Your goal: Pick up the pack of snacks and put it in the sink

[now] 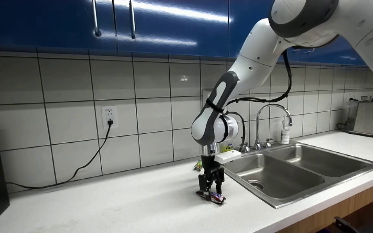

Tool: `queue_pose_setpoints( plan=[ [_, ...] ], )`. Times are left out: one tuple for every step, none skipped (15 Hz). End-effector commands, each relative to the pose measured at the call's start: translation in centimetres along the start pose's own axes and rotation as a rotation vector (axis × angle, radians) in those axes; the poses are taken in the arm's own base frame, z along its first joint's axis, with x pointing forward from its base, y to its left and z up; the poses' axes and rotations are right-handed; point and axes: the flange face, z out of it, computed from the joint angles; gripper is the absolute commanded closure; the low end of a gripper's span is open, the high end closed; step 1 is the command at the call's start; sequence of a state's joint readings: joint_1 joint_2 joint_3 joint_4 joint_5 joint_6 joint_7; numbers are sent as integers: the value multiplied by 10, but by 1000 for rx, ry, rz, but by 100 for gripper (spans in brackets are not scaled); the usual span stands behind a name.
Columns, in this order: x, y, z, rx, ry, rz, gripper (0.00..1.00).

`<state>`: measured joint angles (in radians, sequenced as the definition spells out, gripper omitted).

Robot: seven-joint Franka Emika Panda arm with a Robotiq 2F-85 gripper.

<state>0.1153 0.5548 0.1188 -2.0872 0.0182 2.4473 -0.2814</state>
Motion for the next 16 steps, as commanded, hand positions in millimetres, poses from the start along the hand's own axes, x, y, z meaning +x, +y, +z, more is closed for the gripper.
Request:
queue_pose_setpoints(
  plan=[
    [3,2,-3,-11,-25,16,51],
    [3,3,-5,-15,-24,16,59],
    [4,5,-6,-19,-24,17,66],
    [4,6,-7,-21,-26,19,74],
    [4,8,-7,-22,-28,20,81],
    [4,8,-7,-20,-31,23,90],
    [4,8,-7,-21,-34,26,97],
    [4,9,-7,-20,-37,29,100],
    [4,9,-7,-21,-40,35,100],
    [3,9,-9,-25,-40,42,96],
    [3,8,-11,-27,-40,51,96],
    [2,7,-15,-29,-38,57,96],
    [2,7,-17,-30,-35,63,96],
    [0,6,-21,-31,-29,67,96],
    [0,5,-24,-32,-25,70,96],
    [-2,4,-28,-32,-20,74,96]
  ],
)
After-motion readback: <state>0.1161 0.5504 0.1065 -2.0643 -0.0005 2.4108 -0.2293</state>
